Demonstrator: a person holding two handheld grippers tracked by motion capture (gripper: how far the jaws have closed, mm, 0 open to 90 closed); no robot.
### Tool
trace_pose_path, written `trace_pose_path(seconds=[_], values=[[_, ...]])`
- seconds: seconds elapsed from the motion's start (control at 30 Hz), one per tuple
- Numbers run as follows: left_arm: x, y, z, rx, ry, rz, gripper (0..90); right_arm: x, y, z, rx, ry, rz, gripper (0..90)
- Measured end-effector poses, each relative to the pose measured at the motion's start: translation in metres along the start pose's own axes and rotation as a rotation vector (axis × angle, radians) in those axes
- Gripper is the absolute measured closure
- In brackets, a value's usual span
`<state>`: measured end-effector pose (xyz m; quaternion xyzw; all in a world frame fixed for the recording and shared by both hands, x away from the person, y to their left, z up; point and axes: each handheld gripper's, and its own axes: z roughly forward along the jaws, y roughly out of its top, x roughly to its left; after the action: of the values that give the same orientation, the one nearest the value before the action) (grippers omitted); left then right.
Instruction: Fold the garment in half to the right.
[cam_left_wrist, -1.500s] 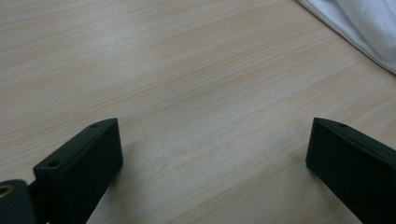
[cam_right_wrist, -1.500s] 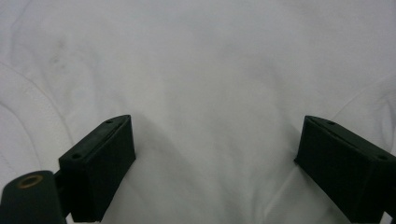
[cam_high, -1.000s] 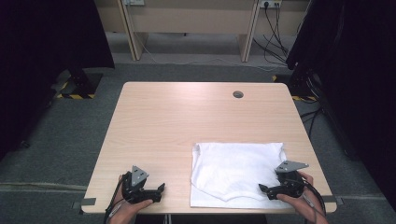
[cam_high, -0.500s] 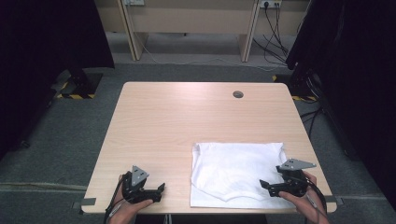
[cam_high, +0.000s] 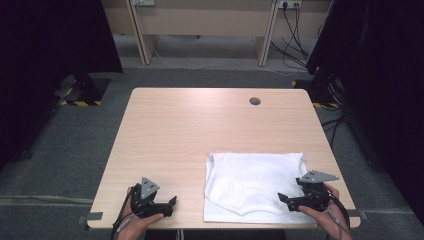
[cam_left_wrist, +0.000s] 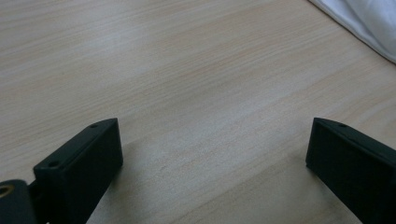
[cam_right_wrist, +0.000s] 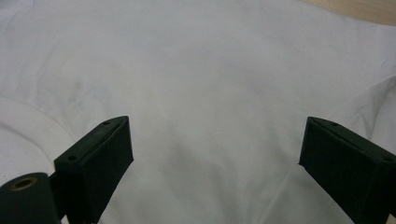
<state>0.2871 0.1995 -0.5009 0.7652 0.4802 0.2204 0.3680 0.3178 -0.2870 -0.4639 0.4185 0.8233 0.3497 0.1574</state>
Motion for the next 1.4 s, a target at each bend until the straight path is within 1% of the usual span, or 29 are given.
trace_pose_path(seconds=[0.3, 0.5, 0.63, 0.8, 0.9, 1.0, 1.03, 1.07, 1.1, 1.13, 1.17, 1.2, 1.23, 1.27, 1.3, 1.33, 1.37, 1.4], values=[[0.0, 0.0, 0.0, 0.001, 0.0, 0.0, 2.7, 0.001, 0.0, 0.0, -0.004, 0.003, 0.008, 9.1], [0.0, 0.001, 0.0, 0.004, 0.001, -0.001, 2.7, 0.006, 0.001, 0.003, 0.004, 0.006, -0.004, 9.1], [0.0, 0.002, 0.0, 0.013, -0.001, 0.001, 2.8, 0.011, 0.007, 0.006, 0.004, 0.016, -0.026, 9.1], [-0.001, 0.003, 0.001, 0.014, 0.003, -0.002, 3.9, 0.019, 0.023, 0.011, -0.015, 0.028, -0.051, 9.3], [-0.005, 0.004, -0.001, 0.012, -0.006, -0.004, 7.6, 0.023, 0.031, 0.014, -0.026, 0.032, -0.065, 9.4], [-0.011, 0.005, -0.002, 0.006, -0.007, 0.009, 7.5, 0.028, 0.039, 0.02, -0.033, 0.043, -0.079, 10.1], [-0.017, 0.008, -0.004, -0.008, -0.022, 0.007, 7.5, 0.029, 0.042, 0.022, -0.034, 0.046, -0.081, 10.2], [-0.017, 0.008, -0.004, -0.008, -0.022, 0.007, 7.4, 0.029, 0.042, 0.022, -0.034, 0.046, -0.081, 10.2], [-0.017, 0.008, -0.004, -0.008, -0.022, 0.007, 7.4, 0.032, 0.049, 0.028, -0.034, 0.058, -0.09, 10.2], [-0.022, 0.01, -0.005, -0.01, -0.027, 0.019, 7.4, 0.032, 0.049, 0.028, -0.034, 0.058, -0.09, 10.4], [-0.022, 0.01, -0.005, -0.01, -0.027, 0.019, 7.5, 0.032, 0.049, 0.028, -0.034, 0.058, -0.09, 10.4], [-0.022, 0.01, -0.005, -0.01, -0.027, 0.019, 7.5, 0.035, 0.056, 0.032, -0.037, 0.064, -0.093, 10.4], [-0.032, 0.015, -0.005, -0.024, -0.052, 0.02, 7.5, 0.035, 0.056, 0.032, -0.037, 0.064, -0.093, 10.6], [-0.032, 0.015, -0.005, -0.024, -0.052, 0.02, 7.6, 0.035, 0.056, 0.032, -0.037, 0.064, -0.093, 10.6], [-0.032, 0.015, -0.005, -0.024, -0.052, 0.02, 7.6, 0.038, 0.066, 0.038, -0.045, 0.079, -0.099, 10.6], [-0.032, 0.015, -0.005, -0.024, -0.052, 0.02, 7.6, 0.038, 0.066, 0.038, -0.045, 0.079, -0.099, 11.1], [-0.038, 0.017, -0.005, -0.03, -0.064, 0.026, 7.6, 0.038, 0.066, 0.038, -0.045, 0.079, -0.099, 11.1], [-0.038, 0.017, -0.005, -0.03, -0.064, 0.026, 7.6, 0.038, 0.066, 0.038, -0.045, 0.079, -0.099, 11.1]])
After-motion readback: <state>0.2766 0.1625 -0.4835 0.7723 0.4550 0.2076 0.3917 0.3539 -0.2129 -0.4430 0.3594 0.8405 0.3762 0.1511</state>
